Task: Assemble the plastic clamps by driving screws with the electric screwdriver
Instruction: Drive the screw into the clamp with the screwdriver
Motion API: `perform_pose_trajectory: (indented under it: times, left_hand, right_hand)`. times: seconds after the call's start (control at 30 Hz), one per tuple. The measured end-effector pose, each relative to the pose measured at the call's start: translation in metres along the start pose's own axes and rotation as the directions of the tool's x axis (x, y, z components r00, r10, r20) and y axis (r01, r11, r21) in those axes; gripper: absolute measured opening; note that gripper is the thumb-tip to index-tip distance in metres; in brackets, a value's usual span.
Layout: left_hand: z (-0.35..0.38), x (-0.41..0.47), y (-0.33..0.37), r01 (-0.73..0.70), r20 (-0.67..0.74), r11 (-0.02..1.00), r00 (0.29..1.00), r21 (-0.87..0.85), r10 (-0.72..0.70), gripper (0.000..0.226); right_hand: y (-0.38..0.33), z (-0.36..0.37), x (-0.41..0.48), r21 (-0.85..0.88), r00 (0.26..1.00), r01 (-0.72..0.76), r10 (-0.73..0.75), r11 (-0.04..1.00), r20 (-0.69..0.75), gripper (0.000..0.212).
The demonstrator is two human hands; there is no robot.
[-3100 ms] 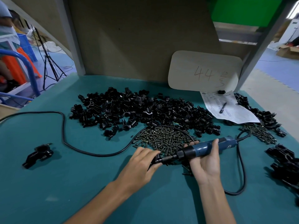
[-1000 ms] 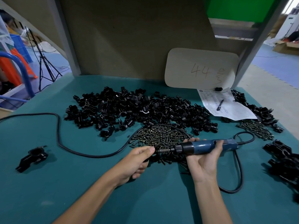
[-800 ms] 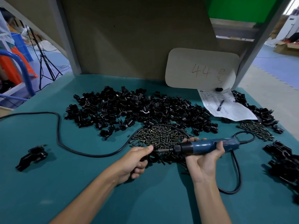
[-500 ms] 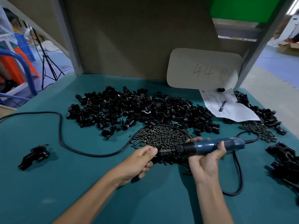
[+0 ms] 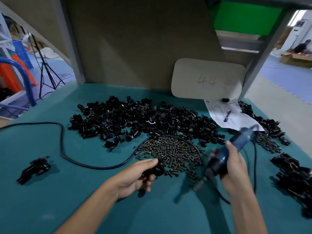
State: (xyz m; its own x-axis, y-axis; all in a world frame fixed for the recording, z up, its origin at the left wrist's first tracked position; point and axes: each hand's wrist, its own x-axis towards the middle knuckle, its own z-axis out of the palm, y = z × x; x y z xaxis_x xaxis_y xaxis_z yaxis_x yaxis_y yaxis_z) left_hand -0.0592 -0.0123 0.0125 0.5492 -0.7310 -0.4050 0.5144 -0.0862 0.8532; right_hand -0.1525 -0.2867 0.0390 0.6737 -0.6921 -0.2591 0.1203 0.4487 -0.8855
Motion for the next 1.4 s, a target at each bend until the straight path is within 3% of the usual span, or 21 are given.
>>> perform_pose_trajectory:
  times: [0.03,0.07,0.13,0.23,0.3,0.33,0.37,0.43,0.5,0.57,0.6,0.7,0.77,0.9,0.93,1.1,1.2,1.3,1.4]
  left_hand:
    - [0.002,0.001,-0.002,-0.033,-0.026,0.999,0.999,-0.028,0.032,0.037]
    - [0.004,0.002,-0.004,-0.062,-0.061,0.997,0.996,-0.040,0.060,0.036]
    - [0.012,0.007,-0.008,-0.115,-0.129,0.993,0.985,0.010,0.115,0.033]
    - [0.026,0.012,-0.012,-0.181,-0.132,0.967,0.970,0.178,0.205,0.025]
    - [0.041,0.015,-0.014,-0.214,-0.099,0.943,0.964,0.256,0.245,0.025]
    - [0.049,0.017,-0.013,-0.241,-0.084,0.924,0.957,0.295,0.276,0.028]
    - [0.060,0.020,-0.011,-0.281,-0.070,0.900,0.945,0.333,0.320,0.030]
    - [0.079,0.025,-0.007,-0.388,-0.040,0.833,0.898,0.394,0.437,0.038]
    - [0.098,0.030,-0.003,-0.470,-0.004,0.762,0.850,0.446,0.527,0.044]
    - [0.112,0.033,0.000,-0.482,0.026,0.718,0.839,0.502,0.544,0.049]
    - [0.118,0.033,0.001,-0.480,0.050,0.715,0.845,0.508,0.532,0.055]
    - [0.125,0.033,-0.001,-0.472,0.070,0.766,0.867,0.437,0.494,0.060]
    - [0.116,0.032,-0.001,-0.458,-0.007,0.775,0.859,0.436,0.512,0.046]
    - [0.080,0.031,-0.003,-0.401,-0.174,0.768,0.822,0.499,0.542,0.023]
    - [0.073,0.031,-0.003,-0.390,-0.209,0.765,0.808,0.512,0.551,0.022]
    - [0.041,0.031,0.008,-0.366,-0.357,0.715,0.677,0.595,0.644,0.021]
    - [0.014,0.024,0.019,-0.283,-0.386,0.623,0.581,0.729,0.716,0.017]
    - [-0.028,0.022,0.030,0.035,-0.405,0.448,0.495,0.893,0.769,0.033]
    - [-0.058,0.024,0.033,0.325,-0.500,0.381,0.549,0.866,0.669,0.056]
  right_hand:
    - [-0.005,-0.006,0.001,-0.274,0.999,0.045,-0.048,0.961,-0.003,0.025]
    - [-0.007,-0.012,0.001,-0.552,0.994,0.104,-0.104,0.828,0.032,0.029]
    - [-0.007,-0.022,-0.002,-0.888,0.977,0.193,-0.162,0.417,0.137,0.034]
    - [-0.002,-0.021,-0.010,-0.980,0.977,0.197,-0.084,0.011,0.195,0.040]
    - [0.004,-0.020,-0.017,-0.956,0.960,0.211,-0.142,-0.204,0.242,0.046]
    - [0.005,-0.018,-0.023,-0.947,0.935,0.256,-0.198,-0.195,0.294,0.051]
    - [0.004,-0.015,-0.033,-0.939,0.911,0.334,-0.229,-0.079,0.343,0.054]
    - [0.004,-0.007,-0.055,-0.827,0.893,0.450,-0.149,0.337,0.425,0.049]
    - [0.010,-0.003,-0.069,-0.685,0.878,0.409,-0.057,0.603,0.475,0.036]
    - [0.008,-0.007,-0.073,-0.585,0.901,0.364,-0.115,0.725,0.418,0.024]
    - [0.002,-0.013,-0.073,-0.571,0.915,0.359,-0.157,0.738,0.372,0.019]
    - [-0.030,-0.050,-0.060,-0.704,0.939,0.345,-0.235,0.620,0.252,0.022]
    - [-0.058,-0.082,-0.046,-0.820,0.939,0.292,-0.308,0.492,0.150,0.036]
    - [-0.106,-0.150,-0.017,-0.976,0.833,0.114,-0.552,0.187,-0.009,0.034]
    - [-0.114,-0.164,-0.010,-0.991,0.823,0.056,-0.568,0.118,-0.021,0.034]
    - [-0.125,-0.196,0.017,-0.941,0.912,-0.215,-0.399,-0.262,-0.097,0.045]
    - [-0.124,-0.194,0.024,-0.927,0.886,-0.241,-0.456,-0.288,-0.089,0.048]
    - [-0.116,-0.167,0.025,-0.961,0.827,-0.160,-0.563,-0.225,-0.006,0.053]
    - [-0.097,-0.117,0.020,-0.978,0.852,0.113,-0.490,-0.177,0.187,0.049]
